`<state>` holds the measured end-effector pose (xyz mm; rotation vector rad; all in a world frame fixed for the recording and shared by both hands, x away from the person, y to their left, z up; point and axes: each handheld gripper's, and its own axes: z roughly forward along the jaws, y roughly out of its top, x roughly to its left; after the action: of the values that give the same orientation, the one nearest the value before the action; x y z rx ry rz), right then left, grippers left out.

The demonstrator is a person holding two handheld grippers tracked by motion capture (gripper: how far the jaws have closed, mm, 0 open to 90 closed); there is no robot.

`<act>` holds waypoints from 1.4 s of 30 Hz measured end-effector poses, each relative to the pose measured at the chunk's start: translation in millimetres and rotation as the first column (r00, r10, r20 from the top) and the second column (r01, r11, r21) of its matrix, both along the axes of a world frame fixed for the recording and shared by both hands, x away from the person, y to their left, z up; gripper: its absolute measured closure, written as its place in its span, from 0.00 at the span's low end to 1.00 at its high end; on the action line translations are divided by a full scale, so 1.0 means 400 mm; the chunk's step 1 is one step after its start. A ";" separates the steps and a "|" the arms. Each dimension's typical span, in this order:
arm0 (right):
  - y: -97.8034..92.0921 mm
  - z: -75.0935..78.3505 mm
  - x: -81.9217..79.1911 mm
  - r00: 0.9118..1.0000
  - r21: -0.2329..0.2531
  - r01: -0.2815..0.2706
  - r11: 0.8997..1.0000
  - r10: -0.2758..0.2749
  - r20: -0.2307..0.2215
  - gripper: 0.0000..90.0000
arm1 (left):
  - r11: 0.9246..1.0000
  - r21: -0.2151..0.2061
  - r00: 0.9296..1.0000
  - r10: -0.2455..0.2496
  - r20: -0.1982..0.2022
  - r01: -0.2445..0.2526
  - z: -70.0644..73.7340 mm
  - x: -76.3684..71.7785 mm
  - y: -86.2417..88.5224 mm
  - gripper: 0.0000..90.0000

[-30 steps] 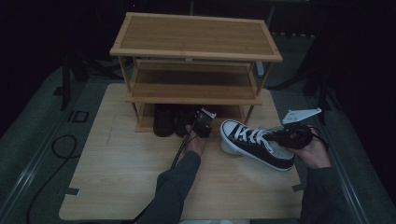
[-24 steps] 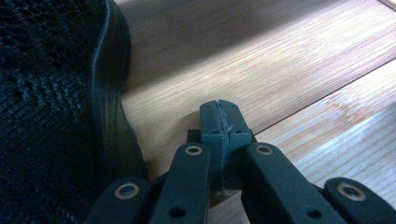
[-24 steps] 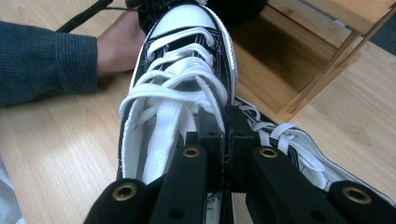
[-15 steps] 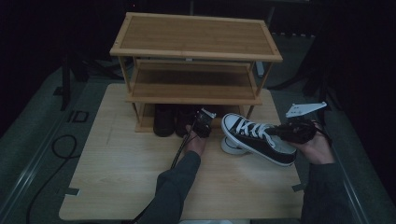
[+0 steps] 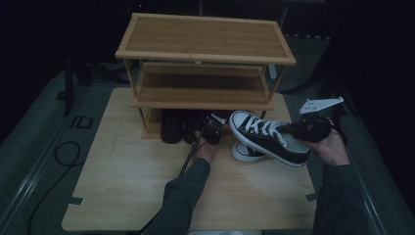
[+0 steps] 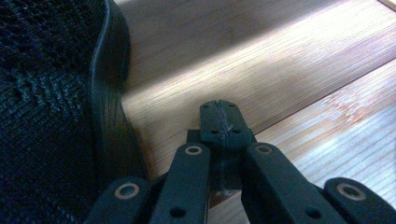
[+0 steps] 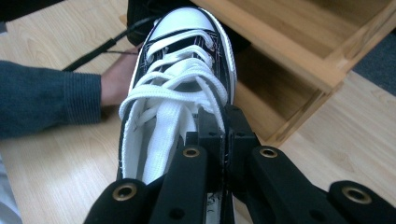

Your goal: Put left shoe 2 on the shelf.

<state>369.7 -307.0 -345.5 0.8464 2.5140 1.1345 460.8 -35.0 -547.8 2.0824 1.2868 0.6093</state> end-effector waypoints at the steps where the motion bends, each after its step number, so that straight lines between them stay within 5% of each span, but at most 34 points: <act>1: 0.002 0.005 0.001 1.000 0.002 -0.003 1.000 0.003 0.001 0.98 | 1.000 0.002 1.000 0.001 0.001 -0.001 0.000 0.000 0.000 1.00; 22: 0.105 0.072 0.066 1.000 0.059 -0.006 0.998 0.005 0.025 0.98 | 1.000 0.008 1.000 0.003 0.006 -0.003 0.000 0.000 0.000 1.00; 42: 0.149 0.070 0.139 0.995 0.137 0.099 0.986 -0.098 -0.015 0.98 | 1.000 0.014 1.000 0.003 0.003 -0.003 0.000 -0.001 0.000 1.00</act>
<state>425.4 -247.3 -317.4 1.0003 2.3927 1.2860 460.5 -35.0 -547.7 2.0906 1.2872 0.6240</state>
